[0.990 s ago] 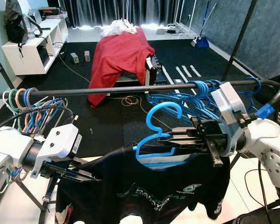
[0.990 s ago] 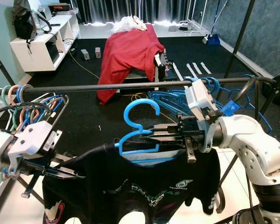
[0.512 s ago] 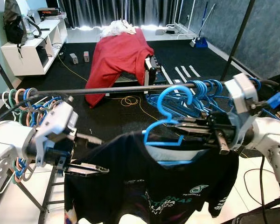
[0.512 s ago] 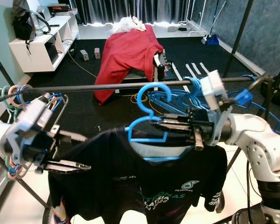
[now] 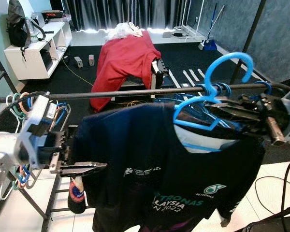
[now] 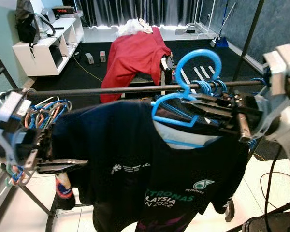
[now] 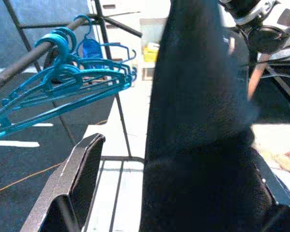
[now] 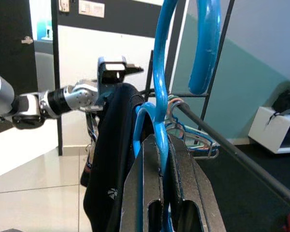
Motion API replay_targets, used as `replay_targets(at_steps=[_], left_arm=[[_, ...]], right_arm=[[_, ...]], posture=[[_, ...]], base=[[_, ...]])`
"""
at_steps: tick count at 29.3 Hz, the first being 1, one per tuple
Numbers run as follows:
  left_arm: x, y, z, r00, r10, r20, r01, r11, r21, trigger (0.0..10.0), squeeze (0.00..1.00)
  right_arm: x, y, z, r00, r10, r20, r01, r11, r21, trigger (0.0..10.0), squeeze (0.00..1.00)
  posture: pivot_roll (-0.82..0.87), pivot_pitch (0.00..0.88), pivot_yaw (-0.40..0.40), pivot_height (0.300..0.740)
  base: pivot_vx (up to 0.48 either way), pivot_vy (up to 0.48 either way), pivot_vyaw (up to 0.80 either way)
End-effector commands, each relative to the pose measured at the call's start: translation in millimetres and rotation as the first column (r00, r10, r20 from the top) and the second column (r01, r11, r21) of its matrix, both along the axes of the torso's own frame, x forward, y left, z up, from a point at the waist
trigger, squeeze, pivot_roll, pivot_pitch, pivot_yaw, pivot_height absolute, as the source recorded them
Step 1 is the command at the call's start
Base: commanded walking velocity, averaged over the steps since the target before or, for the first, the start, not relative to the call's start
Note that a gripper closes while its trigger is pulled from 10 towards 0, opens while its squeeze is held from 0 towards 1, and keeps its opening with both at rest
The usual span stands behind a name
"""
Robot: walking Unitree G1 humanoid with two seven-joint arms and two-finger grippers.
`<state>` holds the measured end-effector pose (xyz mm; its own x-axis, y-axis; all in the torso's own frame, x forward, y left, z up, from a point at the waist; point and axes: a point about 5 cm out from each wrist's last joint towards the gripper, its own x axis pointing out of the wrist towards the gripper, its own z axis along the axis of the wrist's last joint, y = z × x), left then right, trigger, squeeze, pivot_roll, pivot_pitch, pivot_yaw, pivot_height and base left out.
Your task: Hang hanger
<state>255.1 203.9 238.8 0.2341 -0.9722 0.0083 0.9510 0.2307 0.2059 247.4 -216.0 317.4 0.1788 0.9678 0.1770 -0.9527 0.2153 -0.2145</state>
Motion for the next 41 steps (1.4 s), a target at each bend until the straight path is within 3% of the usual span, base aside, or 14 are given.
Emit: replay_targets(at_steps=[1,7,10,12,13,15,16,19,25,32,34,35,37,41], left_arm=[[14.6,-9.0,-1,0.995,0.098,-0.032,-0.1,0.991,-0.093,0.0,0.0],[19.0,-10.0,0,0.991,0.129,-0.045,-0.134,0.982,-0.136,0.0,0.0],[19.3,6.1,5,0.985,0.167,-0.033,-0.17,0.975,-0.144,0.0,0.0],[20.3,27.0,11,0.971,0.237,-0.008,-0.235,0.96,-0.151,0.0,0.0],[20.3,27.0,11,0.971,0.237,-0.008,-0.235,0.96,-0.151,0.0,0.0],[20.4,49.6,19,0.946,0.323,0.023,-0.316,0.936,-0.155,0.0,0.0],[20.4,49.6,19,0.946,0.323,0.023,-0.316,0.936,-0.155,0.0,0.0],[17.9,73.9,27,0.911,0.409,0.047,-0.397,0.903,-0.161,0.0,0.0],[16.2,81.2,34,0.891,0.449,0.066,-0.432,0.884,-0.178,0.0,0.0],[20.2,88.7,50,0.869,0.487,0.089,-0.449,0.851,-0.273,0.0,0.0],[21.8,89.0,52,0.865,0.494,0.087,-0.453,0.844,-0.286,0.0,0.0],[23.2,88.6,51,0.862,0.5,0.081,-0.46,0.84,-0.286,1.1,0.0],[29.9,84.4,46,0.851,0.521,0.061,-0.487,0.827,-0.281,1.1,0.0],[34.3,81.4,42,0.842,0.537,0.053,-0.503,0.817,-0.281,1.1,0.0]], right_arm=[[-4.5,4.5,10,0.999,0.014,0.051,-0.014,1.0,0.007,0.0,0.0],[-4.5,5.6,10,0.999,0.008,0.054,-0.008,1.0,0.012,0.0,0.0],[-5.1,-0.2,11,0.998,-0.021,0.055,0.021,1.0,0.01,0.0,0.0],[-6.7,-10.7,11,0.997,-0.066,0.049,0.065,0.998,0.008,0.0,0.0],[-6.7,-10.7,11,0.997,-0.066,0.049,0.065,0.998,0.008,0.0,0.0],[-7.8,-30.3,11,0.987,-0.155,0.039,0.155,0.988,0.002,0.0,0.0],[-7.8,-30.3,11,0.987,-0.155,0.039,0.155,0.988,0.002,0.0,0.0],[-9.9,-58.5,8,0.955,-0.294,0.028,0.294,0.956,-0.008,0.0,0.0],[-11.0,-75.6,0,0.919,-0.394,0.0,0.394,0.918,-0.041,0.0,0.0],[-12.8,-73.3,-34,0.908,-0.407,-0.103,0.385,0.905,-0.179,0.0,0.0],[-15.6,-68.5,-35,0.923,-0.368,-0.114,0.35,0.924,-0.151,0.0,0.0],[-18.2,-64.3,-32,0.937,-0.329,-0.113,0.318,0.942,-0.102,0.0,0.0],[-23.5,-54.0,-23,0.966,-0.233,-0.108,0.233,0.972,-0.015,0.0,0.0],[-25.2,-47.8,-22,0.975,-0.191,-0.115,0.191,0.982,-0.012,0.0,0.0]], posture=[[-0.09,0.004,0.016,0.74],[-0.09,0.002,0.019,0.74],[-0.09,0.003,0.017,0.74],[-0.08,0.01,0.014,0.74],[-0.08,0.01,0.014,0.74],[-0.08,0.016,0.01,0.74],[-0.08,0.016,0.01,0.74],[-0.08,0.016,0.01,0.74],[-0.09,0.021,0.011,0.74],[-0.09,0.024,0.015,0.74],[-0.09,0.024,0.015,0.74],[-0.08,0.025,0.021,0.74],[-0.09,0.025,0.023,0.74],[-0.09,0.024,0.025,0.74]], base=[[0.0,0.0,0.0],[0.0,0.0,0.0],[0.0,0.0,0.0],[0.0,0.0,0.0],[0.0,0.0,0.0],[0.0,0.0,0.0],[0.0,0.0,0.0],[0.0,0.0,0.0],[0.0,0.0,0.0],[0.0,0.0,0.0],[0.0,0.0,0.0],[0.0,0.0,0.0],[0.0,0.0,0.0],[0.0,0.0,0.0]])
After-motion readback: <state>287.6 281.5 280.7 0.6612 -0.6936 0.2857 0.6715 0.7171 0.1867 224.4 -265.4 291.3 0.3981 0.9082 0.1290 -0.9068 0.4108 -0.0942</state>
